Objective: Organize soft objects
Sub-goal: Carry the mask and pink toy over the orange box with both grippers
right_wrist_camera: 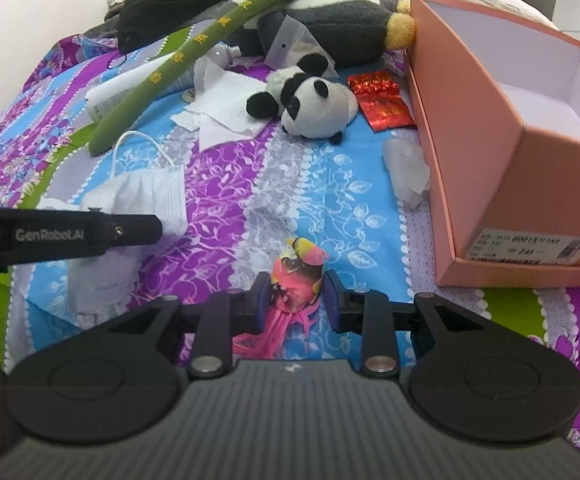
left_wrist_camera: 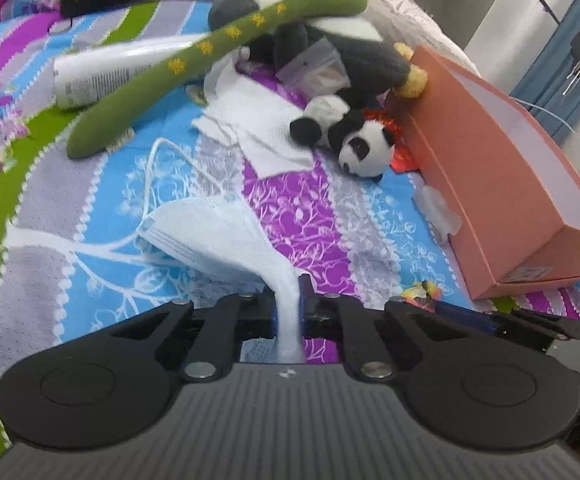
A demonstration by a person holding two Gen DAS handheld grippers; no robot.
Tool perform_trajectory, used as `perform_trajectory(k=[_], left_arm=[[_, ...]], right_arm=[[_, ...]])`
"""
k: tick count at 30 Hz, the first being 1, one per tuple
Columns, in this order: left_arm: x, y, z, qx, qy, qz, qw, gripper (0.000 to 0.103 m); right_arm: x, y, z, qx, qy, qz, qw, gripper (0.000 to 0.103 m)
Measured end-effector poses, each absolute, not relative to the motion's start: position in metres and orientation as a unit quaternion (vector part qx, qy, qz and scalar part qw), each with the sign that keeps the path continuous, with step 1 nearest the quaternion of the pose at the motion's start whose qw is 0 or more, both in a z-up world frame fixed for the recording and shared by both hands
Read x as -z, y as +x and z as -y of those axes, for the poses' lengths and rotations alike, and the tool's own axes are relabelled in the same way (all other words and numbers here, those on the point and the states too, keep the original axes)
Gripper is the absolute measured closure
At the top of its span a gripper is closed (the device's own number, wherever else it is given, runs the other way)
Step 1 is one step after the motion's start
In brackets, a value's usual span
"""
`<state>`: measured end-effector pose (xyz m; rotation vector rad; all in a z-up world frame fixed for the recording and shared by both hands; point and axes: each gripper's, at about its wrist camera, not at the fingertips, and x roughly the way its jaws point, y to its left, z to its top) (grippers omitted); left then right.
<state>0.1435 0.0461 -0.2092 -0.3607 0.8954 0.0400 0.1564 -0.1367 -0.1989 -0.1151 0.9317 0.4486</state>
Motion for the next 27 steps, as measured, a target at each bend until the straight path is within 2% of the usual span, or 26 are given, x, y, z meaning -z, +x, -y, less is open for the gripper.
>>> perform_trajectory(k=[15,20,23,27], left_arm=[[0.138,0.123,-0.042,0.023,-0.184,-0.381,0.906,0.094],[0.103,0.126,-0.037,0.042,-0.162,-0.359,0.918,0.094],[0.084,0.130,-0.034,0.051,-0.161,-0.346,0.923,0.094],[0.058,0.137,-0.028,0.068,-0.164,-0.327,0.928,0.094]], right_arm=[[0.126,0.150,0.146,-0.237,-0.032,-0.399,0.885,0.071],[0.092,0.150,0.148,-0.239,-0.037,-0.357,0.902,0.071],[0.070,0.146,0.146,-0.221,-0.075,-0.304,0.924,0.071],[0.042,0.155,0.158,-0.221,-0.046,-0.281,0.933,0.071]])
